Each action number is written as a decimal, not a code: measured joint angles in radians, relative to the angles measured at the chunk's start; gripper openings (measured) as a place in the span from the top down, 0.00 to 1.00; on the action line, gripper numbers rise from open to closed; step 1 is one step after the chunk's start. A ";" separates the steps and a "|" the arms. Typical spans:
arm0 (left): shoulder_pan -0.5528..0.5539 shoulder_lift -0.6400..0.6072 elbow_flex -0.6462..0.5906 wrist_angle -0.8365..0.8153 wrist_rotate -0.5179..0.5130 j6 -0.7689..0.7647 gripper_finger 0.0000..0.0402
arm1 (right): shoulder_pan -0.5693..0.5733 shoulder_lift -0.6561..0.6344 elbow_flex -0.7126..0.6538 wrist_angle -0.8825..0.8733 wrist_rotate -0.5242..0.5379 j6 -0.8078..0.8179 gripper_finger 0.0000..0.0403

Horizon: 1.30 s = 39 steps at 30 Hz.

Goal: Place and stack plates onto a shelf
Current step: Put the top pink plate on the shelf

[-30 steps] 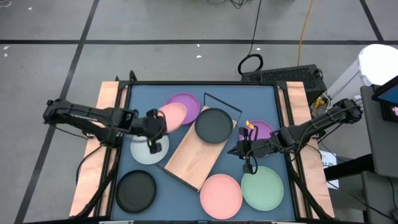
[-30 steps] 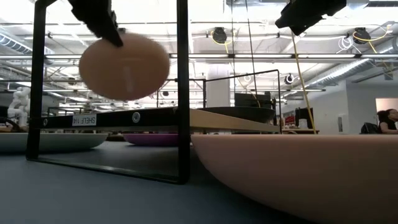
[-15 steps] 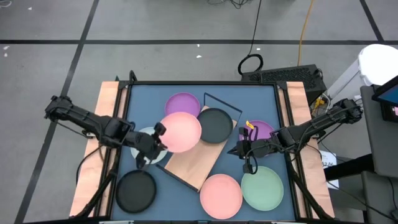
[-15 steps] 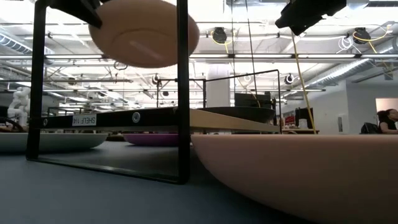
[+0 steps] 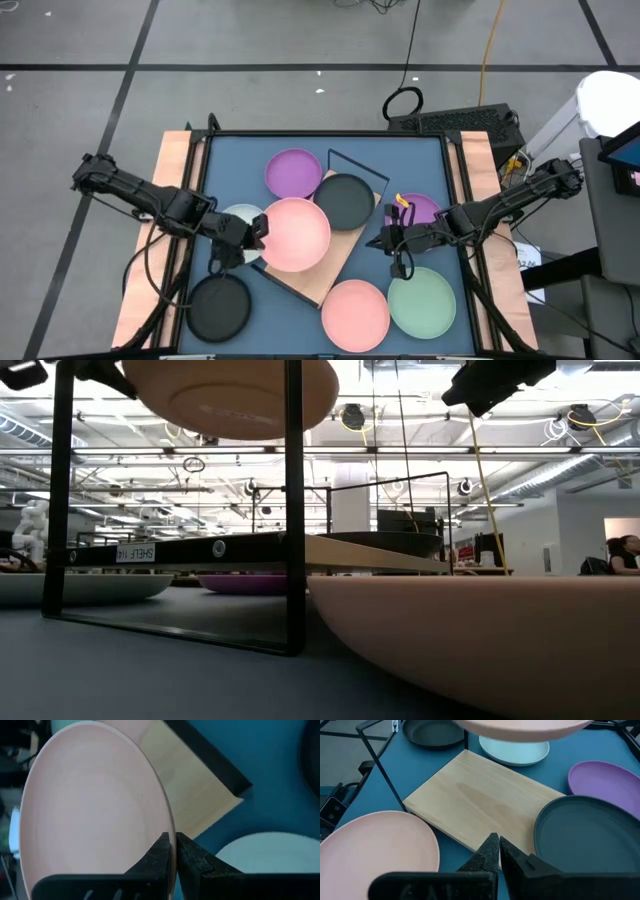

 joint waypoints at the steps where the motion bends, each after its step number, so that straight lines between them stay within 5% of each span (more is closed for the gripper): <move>1: 0.009 0.000 0.000 -0.007 0.010 0.036 0.94 | 0.000 0.000 0.000 0.000 0.012 0.000 1.00; 20: 0.156 0.014 -0.009 -0.028 0.126 0.414 0.94 | -0.002 0.000 0.000 0.005 0.022 0.000 1.00; 33: 0.169 0.156 -0.011 -0.003 0.163 0.426 0.94 | -0.002 0.000 0.000 0.008 0.021 -0.018 1.00; 39: 0.159 0.175 -0.011 -0.006 0.278 0.432 0.94 | -0.002 0.000 0.000 0.008 0.021 -0.018 1.00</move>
